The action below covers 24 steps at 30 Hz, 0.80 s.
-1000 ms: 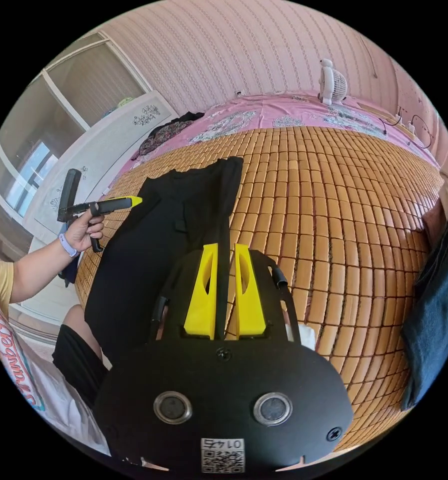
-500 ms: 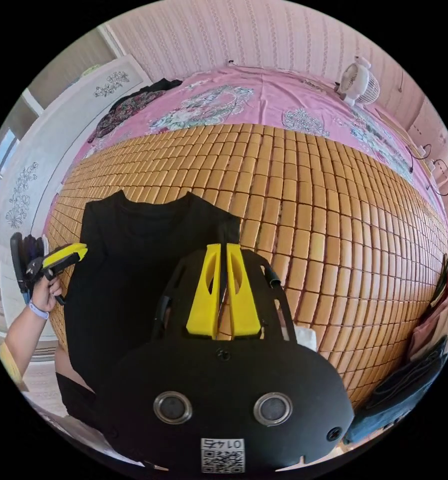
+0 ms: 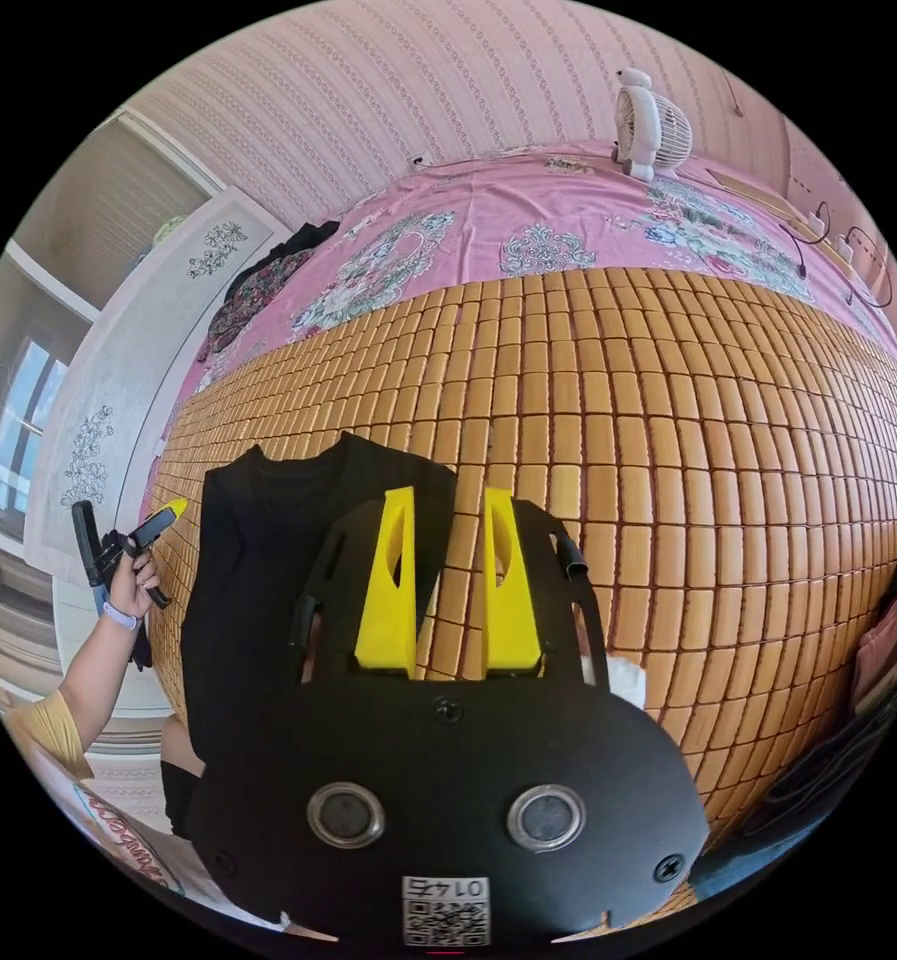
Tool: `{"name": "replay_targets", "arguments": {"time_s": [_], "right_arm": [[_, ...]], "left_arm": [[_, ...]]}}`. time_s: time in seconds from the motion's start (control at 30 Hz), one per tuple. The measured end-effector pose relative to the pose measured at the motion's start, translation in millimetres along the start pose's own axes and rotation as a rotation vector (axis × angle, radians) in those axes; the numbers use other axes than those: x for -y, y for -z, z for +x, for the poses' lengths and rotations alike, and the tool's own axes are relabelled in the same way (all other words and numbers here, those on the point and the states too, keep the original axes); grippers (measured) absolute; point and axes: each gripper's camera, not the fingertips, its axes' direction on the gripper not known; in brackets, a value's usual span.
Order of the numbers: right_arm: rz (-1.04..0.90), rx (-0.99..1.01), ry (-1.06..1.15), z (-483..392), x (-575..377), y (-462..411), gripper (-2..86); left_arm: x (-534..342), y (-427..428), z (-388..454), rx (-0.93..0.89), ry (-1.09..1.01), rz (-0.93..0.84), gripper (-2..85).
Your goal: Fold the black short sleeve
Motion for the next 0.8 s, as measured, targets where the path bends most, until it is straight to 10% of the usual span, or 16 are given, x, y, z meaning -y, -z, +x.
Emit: {"name": "replay_targets", "arguments": {"time_s": [0.43, 0.8], "right_arm": [[0.053, -0.034, 0.107, -29.7, -1.4, 26.8, -0.6], [0.101, 0.15, 0.398, -60.3, -185.8, 157.3, -0.6]], "left_arm": [[-1.2, 17.1, 0.3, 0.013, -0.066, 0.032, -0.8], [-216.5, 145.8, -4.9, -0.232, -0.249, 0.007, 0.1]]}}
